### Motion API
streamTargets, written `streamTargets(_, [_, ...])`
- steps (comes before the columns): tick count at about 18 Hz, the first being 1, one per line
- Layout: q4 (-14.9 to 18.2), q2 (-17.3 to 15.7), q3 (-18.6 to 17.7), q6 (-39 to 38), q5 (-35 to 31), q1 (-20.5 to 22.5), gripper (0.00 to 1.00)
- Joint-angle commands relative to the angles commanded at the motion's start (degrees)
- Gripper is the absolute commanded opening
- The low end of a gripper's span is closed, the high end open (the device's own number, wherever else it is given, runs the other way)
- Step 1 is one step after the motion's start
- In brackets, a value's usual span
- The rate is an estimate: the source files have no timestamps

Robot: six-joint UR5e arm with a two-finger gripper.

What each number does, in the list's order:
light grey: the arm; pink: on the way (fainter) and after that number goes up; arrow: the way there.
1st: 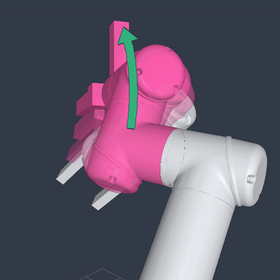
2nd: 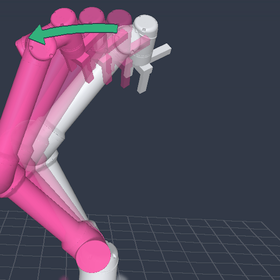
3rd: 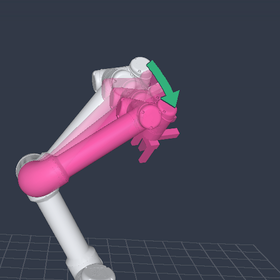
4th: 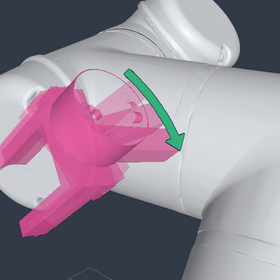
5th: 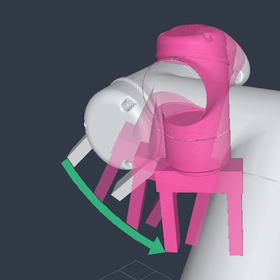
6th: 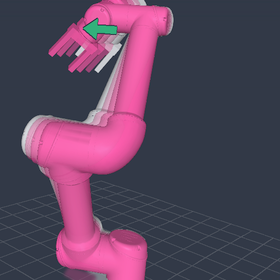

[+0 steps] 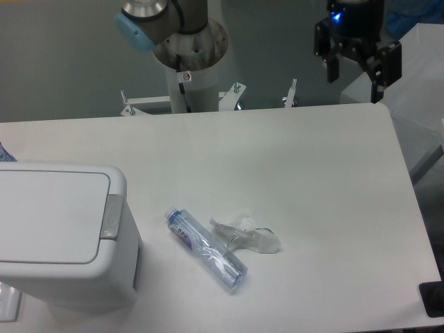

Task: Open the trash can
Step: 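Move the open gripper across the table toward the white trash can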

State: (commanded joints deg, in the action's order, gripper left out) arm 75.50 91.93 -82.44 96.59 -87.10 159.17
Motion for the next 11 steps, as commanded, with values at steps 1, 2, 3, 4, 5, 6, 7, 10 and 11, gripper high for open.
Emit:
streamTargets(1, [-0.1, -0.2, -0.2, -0.9, 0.0, -0.1, 1.00])
streamTargets(2, [-0.2, -0.2, -0.2, -1.8, 0.0, -0.1, 1.00])
streamTargets(3, [-0.6, -0.3, -0.3, -2.4, 0.0, -0.1, 1.00])
streamTargets(4, [-0.8, -0.4, -0.5, -2.6, 0.0, -0.2, 1.00])
streamTargets(5, [-0.9, -0.3, -0.5, -3.2, 0.0, -0.3, 1.00])
streamTargets(6, [-0.9, -0.3, -0.5, -4.8, 0.0, -0.4, 1.00])
streamTargets(7, [-0.9, -0.4, -0.6, -7.2, 0.0, -0.4, 1.00])
streamTargets(10, [-2.2, -0.1, -0.6, -14.8, 0.0, -2.3, 1.00])
streamTargets(11, [-2.8, 0.1, -0.7, -16.9, 0.0, -3.5, 1.00])
